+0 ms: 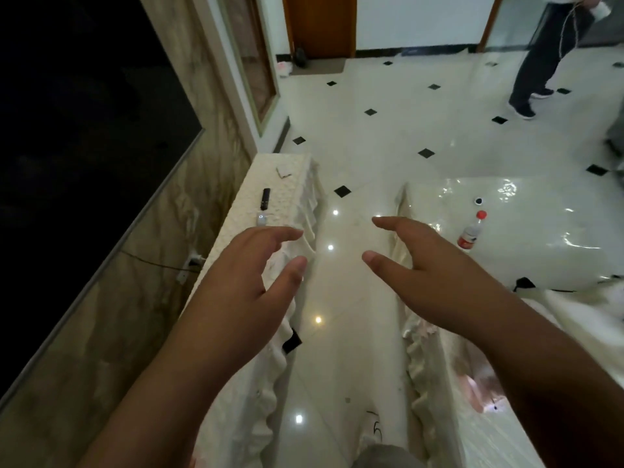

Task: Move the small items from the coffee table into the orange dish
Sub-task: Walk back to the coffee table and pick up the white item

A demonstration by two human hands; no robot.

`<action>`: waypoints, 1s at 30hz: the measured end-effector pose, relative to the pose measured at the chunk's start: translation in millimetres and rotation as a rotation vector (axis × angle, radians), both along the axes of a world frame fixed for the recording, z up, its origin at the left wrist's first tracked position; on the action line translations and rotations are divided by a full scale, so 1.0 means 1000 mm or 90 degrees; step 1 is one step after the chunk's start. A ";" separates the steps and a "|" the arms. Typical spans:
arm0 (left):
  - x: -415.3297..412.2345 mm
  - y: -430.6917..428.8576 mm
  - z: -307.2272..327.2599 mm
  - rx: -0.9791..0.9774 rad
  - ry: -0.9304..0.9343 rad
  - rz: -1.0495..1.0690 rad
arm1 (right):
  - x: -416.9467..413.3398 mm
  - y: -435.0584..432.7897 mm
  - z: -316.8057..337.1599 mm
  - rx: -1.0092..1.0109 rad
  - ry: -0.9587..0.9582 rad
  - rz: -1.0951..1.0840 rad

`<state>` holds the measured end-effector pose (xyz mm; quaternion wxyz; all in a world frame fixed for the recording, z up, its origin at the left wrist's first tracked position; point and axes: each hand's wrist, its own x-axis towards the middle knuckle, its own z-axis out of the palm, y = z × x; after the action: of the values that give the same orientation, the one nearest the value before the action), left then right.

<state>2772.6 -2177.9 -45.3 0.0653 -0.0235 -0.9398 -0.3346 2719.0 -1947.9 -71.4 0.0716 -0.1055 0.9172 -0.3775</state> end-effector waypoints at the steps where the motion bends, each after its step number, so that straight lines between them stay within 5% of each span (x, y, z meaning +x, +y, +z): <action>1: -0.011 0.004 0.000 -0.002 0.001 -0.001 | -0.012 0.005 0.003 -0.002 0.001 -0.004; 16: -0.149 0.036 0.000 0.011 0.007 -0.049 | -0.133 0.040 0.014 0.014 -0.027 -0.036; 30: -0.377 -0.011 -0.014 0.068 -0.017 -0.133 | -0.327 -0.002 0.019 0.081 -0.024 -0.125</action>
<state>2396.0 -2188.6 -59.2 0.0189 -0.1137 -0.9138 -0.3896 2391.9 -1950.3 -52.4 0.0580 -0.0032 0.9436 -0.3259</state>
